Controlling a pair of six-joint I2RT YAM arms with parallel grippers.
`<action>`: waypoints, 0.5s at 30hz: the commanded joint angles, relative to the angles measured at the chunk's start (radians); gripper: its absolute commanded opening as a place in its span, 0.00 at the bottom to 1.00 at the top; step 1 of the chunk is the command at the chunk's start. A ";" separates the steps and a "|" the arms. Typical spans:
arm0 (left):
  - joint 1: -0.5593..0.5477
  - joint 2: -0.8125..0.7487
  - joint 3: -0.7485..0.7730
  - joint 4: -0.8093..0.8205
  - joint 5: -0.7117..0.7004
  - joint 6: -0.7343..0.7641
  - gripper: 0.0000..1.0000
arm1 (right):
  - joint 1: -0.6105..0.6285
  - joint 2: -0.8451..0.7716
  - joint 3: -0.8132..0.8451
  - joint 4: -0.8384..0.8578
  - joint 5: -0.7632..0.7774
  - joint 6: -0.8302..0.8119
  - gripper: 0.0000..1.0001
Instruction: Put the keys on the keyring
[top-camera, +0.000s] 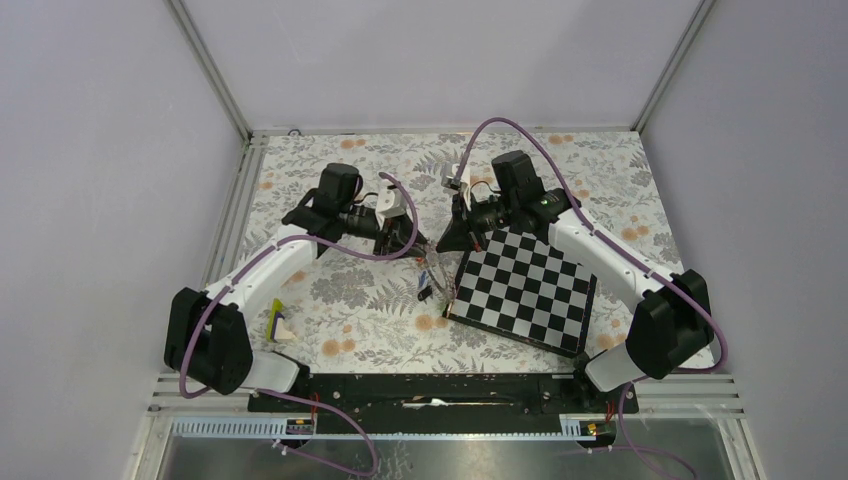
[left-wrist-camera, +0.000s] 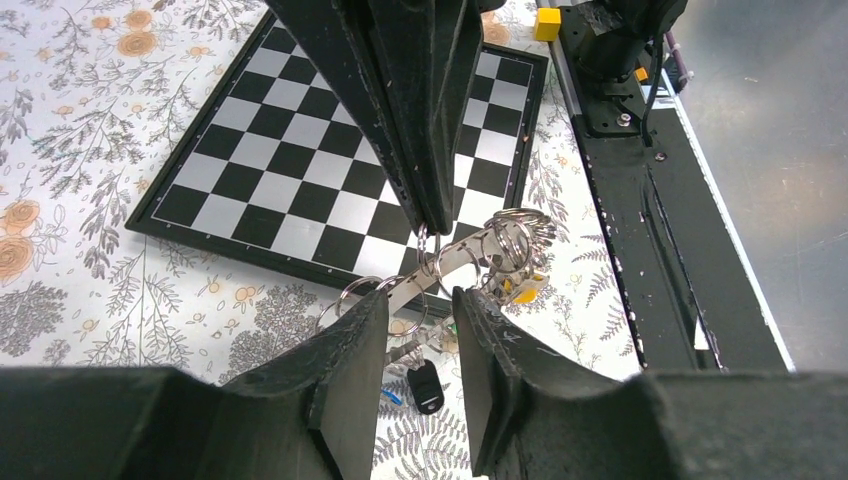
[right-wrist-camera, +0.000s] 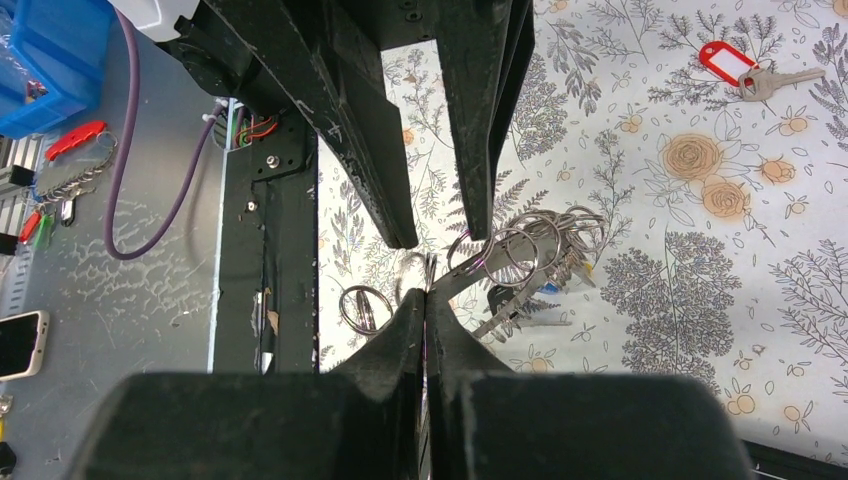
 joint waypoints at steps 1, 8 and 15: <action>0.020 -0.035 -0.006 0.018 0.019 0.017 0.38 | -0.008 -0.048 0.004 0.064 -0.044 -0.017 0.00; 0.017 -0.043 -0.064 0.135 -0.065 -0.041 0.39 | -0.010 -0.044 0.011 0.064 -0.048 -0.011 0.00; -0.029 -0.025 -0.070 0.164 -0.122 -0.056 0.41 | -0.009 -0.035 0.016 0.066 -0.052 -0.003 0.00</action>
